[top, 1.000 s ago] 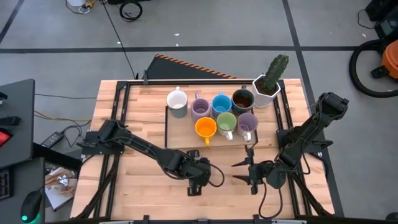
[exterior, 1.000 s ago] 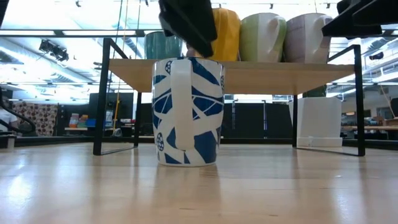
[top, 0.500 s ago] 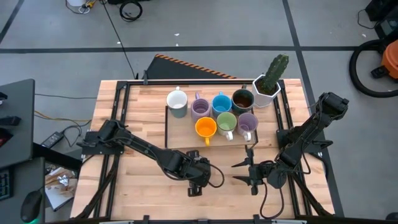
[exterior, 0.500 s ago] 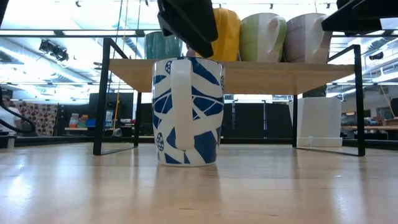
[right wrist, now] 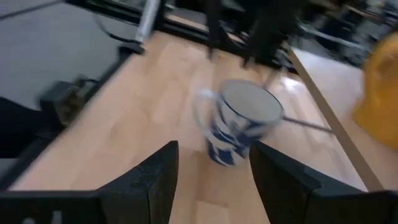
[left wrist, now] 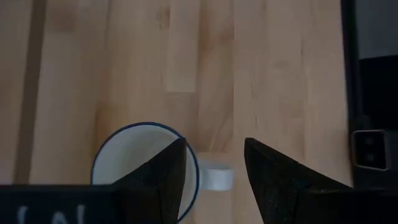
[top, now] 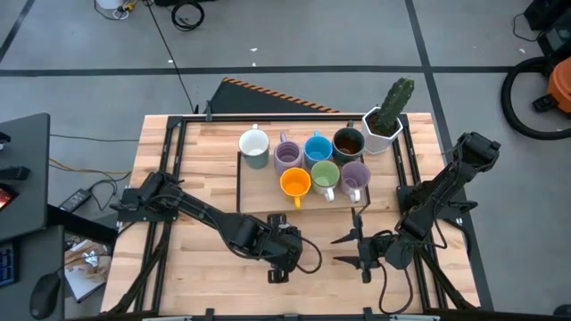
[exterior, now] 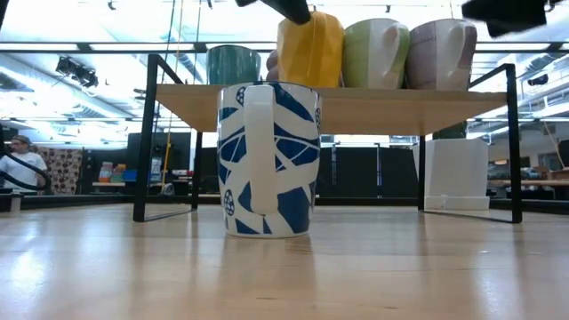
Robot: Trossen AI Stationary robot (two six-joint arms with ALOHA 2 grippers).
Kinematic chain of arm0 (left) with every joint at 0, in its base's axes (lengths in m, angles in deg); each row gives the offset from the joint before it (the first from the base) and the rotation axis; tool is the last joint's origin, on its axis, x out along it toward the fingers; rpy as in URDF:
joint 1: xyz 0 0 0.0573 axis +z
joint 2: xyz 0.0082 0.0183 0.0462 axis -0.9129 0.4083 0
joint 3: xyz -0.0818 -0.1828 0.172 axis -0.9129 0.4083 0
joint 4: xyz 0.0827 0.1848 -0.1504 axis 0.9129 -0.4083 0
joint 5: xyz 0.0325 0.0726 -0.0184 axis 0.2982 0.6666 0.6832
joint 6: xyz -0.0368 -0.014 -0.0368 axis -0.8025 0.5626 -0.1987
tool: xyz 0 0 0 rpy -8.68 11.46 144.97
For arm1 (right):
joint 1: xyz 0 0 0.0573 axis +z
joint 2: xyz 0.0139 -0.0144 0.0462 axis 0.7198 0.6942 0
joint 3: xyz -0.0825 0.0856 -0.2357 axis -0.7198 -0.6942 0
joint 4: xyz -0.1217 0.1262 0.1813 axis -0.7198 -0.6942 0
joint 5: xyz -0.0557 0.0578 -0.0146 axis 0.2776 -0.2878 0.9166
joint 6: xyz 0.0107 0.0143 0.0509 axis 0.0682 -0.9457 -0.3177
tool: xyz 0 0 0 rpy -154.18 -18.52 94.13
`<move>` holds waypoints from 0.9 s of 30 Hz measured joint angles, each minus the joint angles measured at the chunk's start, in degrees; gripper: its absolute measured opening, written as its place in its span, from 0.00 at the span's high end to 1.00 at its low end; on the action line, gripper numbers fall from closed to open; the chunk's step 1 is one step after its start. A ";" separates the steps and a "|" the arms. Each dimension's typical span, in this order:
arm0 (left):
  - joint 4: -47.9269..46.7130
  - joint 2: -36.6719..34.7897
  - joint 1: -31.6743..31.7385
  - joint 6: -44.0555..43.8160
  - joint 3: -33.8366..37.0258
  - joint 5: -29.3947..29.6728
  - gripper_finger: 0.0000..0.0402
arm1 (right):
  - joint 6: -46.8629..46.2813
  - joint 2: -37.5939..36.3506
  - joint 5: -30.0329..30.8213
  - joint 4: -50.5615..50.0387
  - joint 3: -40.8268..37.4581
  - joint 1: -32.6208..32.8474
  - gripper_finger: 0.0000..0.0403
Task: Place coffee mugs
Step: Put the white mug on the shelf
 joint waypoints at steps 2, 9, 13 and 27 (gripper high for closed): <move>-0.26 0.00 -0.52 0.65 -0.04 1.60 0.58 | 2.30 -0.57 -2.71 -0.12 1.27 0.14 0.50; -0.65 0.58 -1.85 -0.91 0.11 6.27 0.58 | 12.05 -3.37 -12.08 -0.66 3.35 0.26 0.50; -0.43 0.55 -1.86 -2.08 0.11 6.60 0.58 | 15.62 -6.95 -14.07 -2.19 3.37 1.44 0.50; 1.97 3.72 -0.06 -7.00 0.07 6.02 0.58 | 17.57 -13.96 -4.82 -10.83 -0.23 4.90 0.52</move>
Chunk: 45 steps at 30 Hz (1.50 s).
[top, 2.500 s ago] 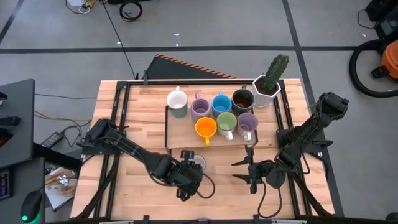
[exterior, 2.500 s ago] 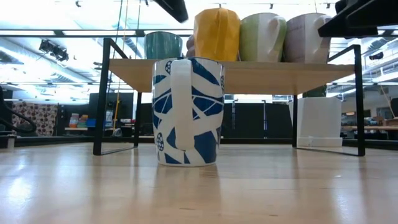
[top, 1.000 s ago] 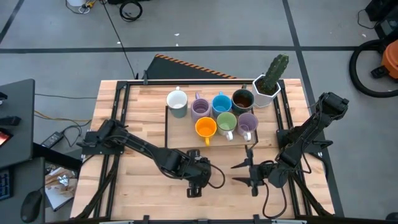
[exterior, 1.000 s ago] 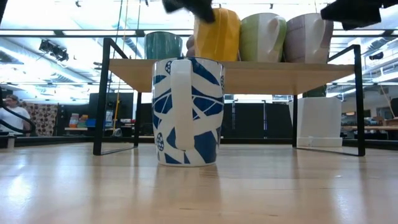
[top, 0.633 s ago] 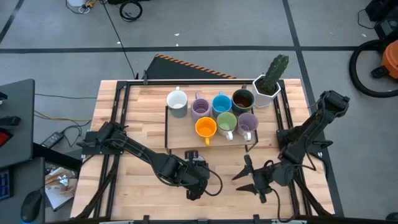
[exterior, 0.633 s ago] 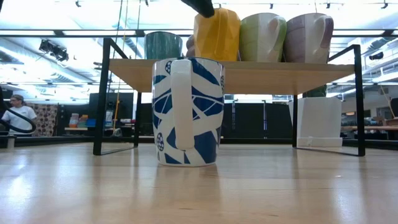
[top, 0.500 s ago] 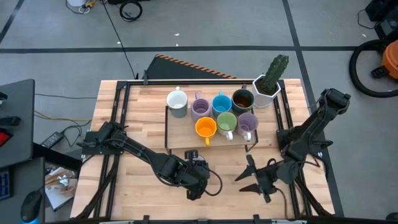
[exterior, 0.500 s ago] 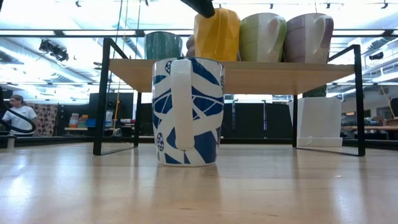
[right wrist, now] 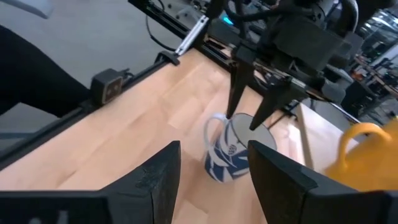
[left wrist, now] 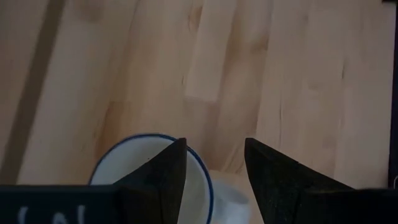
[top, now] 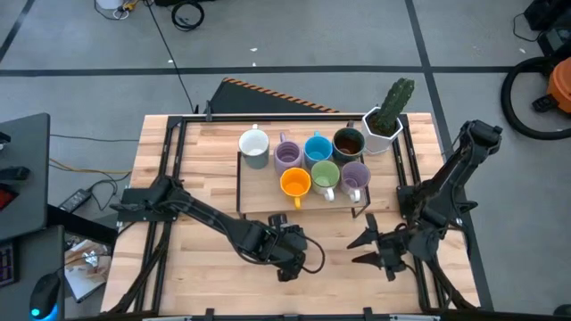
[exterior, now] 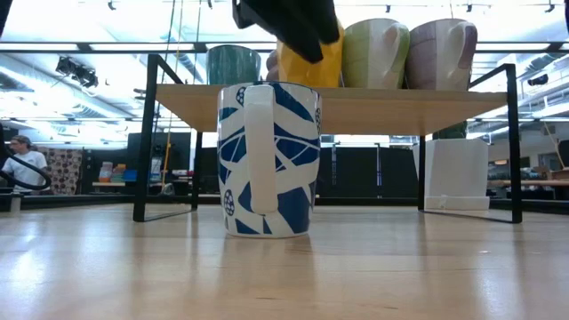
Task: Place coffee mugs
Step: Put the white mug on the shelf
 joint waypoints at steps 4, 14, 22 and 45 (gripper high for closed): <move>-2.32 -0.07 -0.10 -0.03 -1.93 1.26 0.59 | 0.30 -0.92 0.50 0.03 -0.31 -0.71 0.53; -13.51 0.59 -1.22 -2.71 -7.57 3.25 0.64 | 0.19 -0.95 -1.36 0.24 -0.33 -2.55 0.53; -18.53 -0.07 -1.88 -0.28 -7.52 0.90 0.64 | -1.08 -0.93 -2.57 0.24 -0.35 -3.16 0.53; -19.35 5.40 -2.63 16.73 -7.47 0.10 0.41 | -2.61 -0.84 -6.20 0.60 -0.35 -5.52 0.53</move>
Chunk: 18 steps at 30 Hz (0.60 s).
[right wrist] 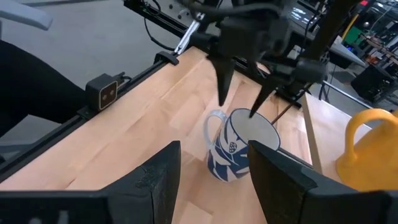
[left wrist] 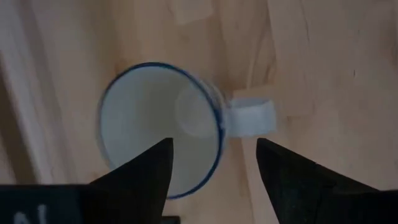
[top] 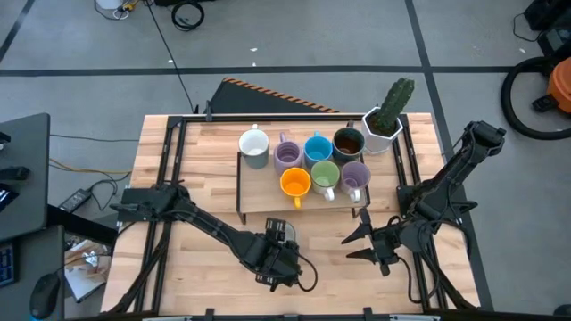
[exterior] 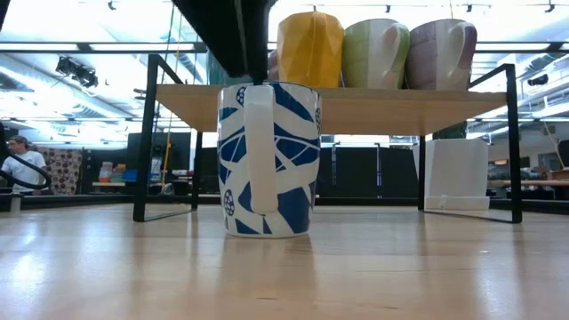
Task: Place coffee mugs
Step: Put the white mug on the shelf
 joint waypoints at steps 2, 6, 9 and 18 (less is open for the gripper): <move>-0.16 0.92 -0.06 1.48 0.00 0.01 0.42 | -0.01 0.00 -0.37 0.06 0.00 -0.04 0.53; -0.25 2.71 0.23 2.87 0.01 -0.29 0.45 | -0.01 0.00 -0.67 0.38 0.00 -0.22 0.53; -0.12 3.67 0.67 3.27 0.01 -2.59 0.48 | -0.01 0.00 -0.78 0.50 0.00 -0.23 0.53; 0.96 3.93 2.45 3.38 0.01 -7.26 0.56 | -0.43 0.00 -1.00 0.90 0.00 -0.28 0.53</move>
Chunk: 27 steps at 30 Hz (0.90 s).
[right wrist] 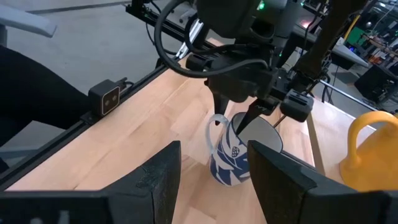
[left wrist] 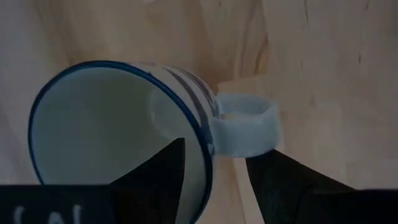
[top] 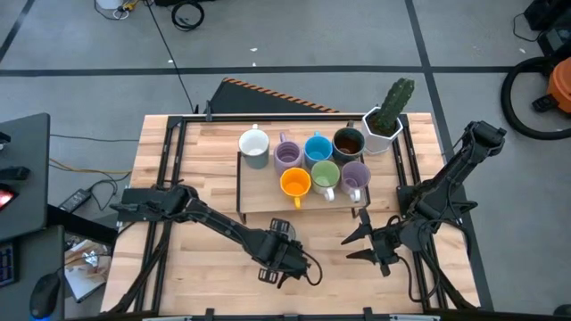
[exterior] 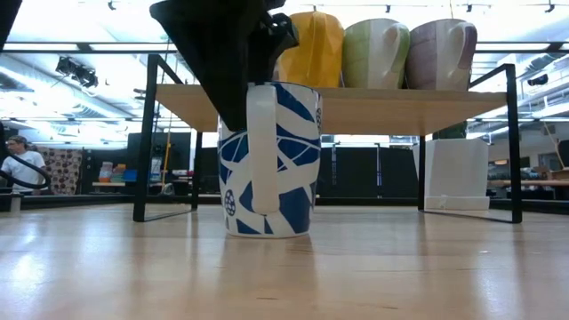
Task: Place coffee mugs
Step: Put the white mug on the shelf
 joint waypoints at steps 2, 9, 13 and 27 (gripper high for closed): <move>0.36 0.00 0.00 0.36 0.00 -0.42 0.57 | -0.01 0.00 -0.13 0.05 0.00 0.00 0.53; 2.56 0.23 -0.04 1.32 0.00 -1.16 0.57 | -0.19 0.00 -1.22 0.51 0.00 0.00 0.53; 2.81 1.65 0.17 1.36 0.07 -2.46 0.57 | -0.19 0.00 -1.22 0.65 0.00 0.00 0.53; 1.34 1.97 0.33 1.54 0.07 -2.09 0.60 | -0.19 0.00 -1.20 0.84 0.00 0.00 0.53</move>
